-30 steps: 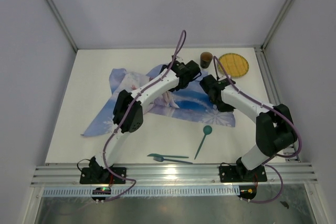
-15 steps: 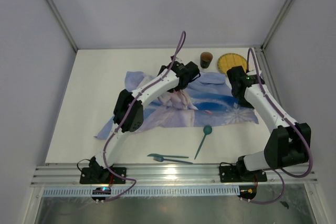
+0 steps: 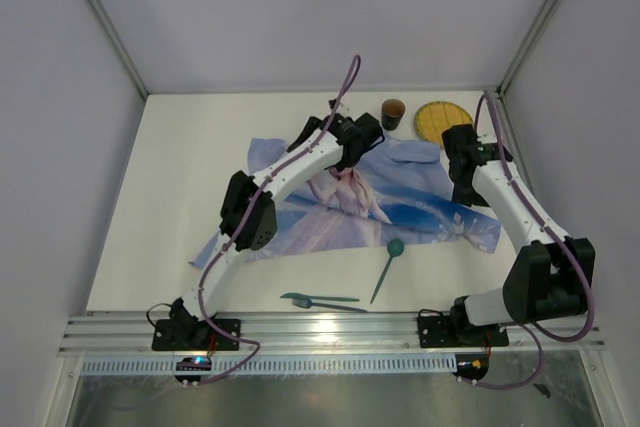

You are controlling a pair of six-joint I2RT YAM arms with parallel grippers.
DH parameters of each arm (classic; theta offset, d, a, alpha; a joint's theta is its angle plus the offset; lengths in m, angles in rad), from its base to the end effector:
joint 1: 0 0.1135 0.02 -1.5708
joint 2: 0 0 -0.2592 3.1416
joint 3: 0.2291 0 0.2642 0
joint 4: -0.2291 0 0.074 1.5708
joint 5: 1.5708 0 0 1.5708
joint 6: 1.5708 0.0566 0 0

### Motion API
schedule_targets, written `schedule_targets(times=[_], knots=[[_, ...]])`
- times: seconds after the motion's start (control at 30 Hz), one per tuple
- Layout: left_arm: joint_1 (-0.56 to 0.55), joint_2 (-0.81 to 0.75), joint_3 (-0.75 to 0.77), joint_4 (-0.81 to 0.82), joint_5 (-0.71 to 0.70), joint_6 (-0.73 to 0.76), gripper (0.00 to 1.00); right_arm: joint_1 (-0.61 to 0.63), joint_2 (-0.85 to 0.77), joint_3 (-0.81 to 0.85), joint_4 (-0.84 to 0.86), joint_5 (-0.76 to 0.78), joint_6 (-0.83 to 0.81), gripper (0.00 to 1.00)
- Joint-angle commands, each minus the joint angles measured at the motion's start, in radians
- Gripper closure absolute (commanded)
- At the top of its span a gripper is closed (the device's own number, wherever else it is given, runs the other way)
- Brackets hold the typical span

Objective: Set the dinner table for one person

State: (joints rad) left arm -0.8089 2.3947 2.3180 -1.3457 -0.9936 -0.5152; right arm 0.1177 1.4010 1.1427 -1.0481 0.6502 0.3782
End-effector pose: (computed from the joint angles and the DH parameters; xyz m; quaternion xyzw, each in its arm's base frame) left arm 0.3704 -0.3195 0.2260 0.0933 0.8724 0.3348 0.3436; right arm 0.2735 -0.0022 0.2463 0.1638 0.9259 -0.2763 0.1988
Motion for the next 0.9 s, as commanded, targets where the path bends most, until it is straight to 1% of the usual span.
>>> schedule_targets(times=[0.0,0.07,0.17,0.23,0.27,0.37,0.4,0.47,0.53,0.57,0.6,0.73,0.87], knots=[[0.019,-0.045,0.086,-0.073,-0.022,0.004,0.45,-0.001,-0.036,-0.017,0.022,-0.012,-0.012,0.27],[0.033,-0.083,0.093,-0.072,0.015,-0.011,0.45,-0.001,-0.049,-0.024,0.025,-0.003,-0.019,0.24],[0.033,-0.127,0.089,-0.053,0.088,-0.028,0.45,-0.001,-0.065,-0.018,0.023,0.002,-0.019,0.23],[0.033,-0.170,0.045,-0.029,0.075,-0.032,0.45,0.000,-0.079,-0.006,0.022,-0.009,-0.012,0.22],[0.034,-0.184,0.022,0.012,0.067,-0.025,0.44,0.008,-0.103,-0.003,0.033,-0.024,-0.012,0.22],[0.039,-0.183,0.020,0.019,0.096,-0.020,0.44,0.042,-0.157,-0.008,0.083,-0.160,-0.024,0.23],[0.039,-0.174,0.030,0.011,0.114,-0.031,0.44,0.068,-0.187,-0.014,0.097,-0.281,-0.031,0.23],[0.039,-0.141,0.070,-0.010,0.156,-0.048,0.44,0.094,-0.204,-0.037,0.134,-0.436,-0.064,0.23],[0.039,-0.123,0.078,-0.024,0.173,-0.069,0.45,0.184,-0.204,-0.052,0.134,-0.552,-0.053,0.22],[0.039,-0.117,0.080,-0.024,0.184,-0.074,0.45,0.232,-0.203,-0.057,0.131,-0.570,-0.045,0.23],[0.039,-0.112,0.080,-0.026,0.188,-0.080,0.45,0.326,-0.192,-0.066,0.128,-0.580,-0.029,0.23],[0.039,-0.101,0.090,-0.029,0.199,-0.085,0.45,0.486,-0.156,-0.125,0.149,-0.621,0.103,0.23],[0.039,-0.114,0.078,-0.033,0.199,-0.088,0.45,0.533,-0.117,-0.182,0.160,-0.589,0.262,0.23]])
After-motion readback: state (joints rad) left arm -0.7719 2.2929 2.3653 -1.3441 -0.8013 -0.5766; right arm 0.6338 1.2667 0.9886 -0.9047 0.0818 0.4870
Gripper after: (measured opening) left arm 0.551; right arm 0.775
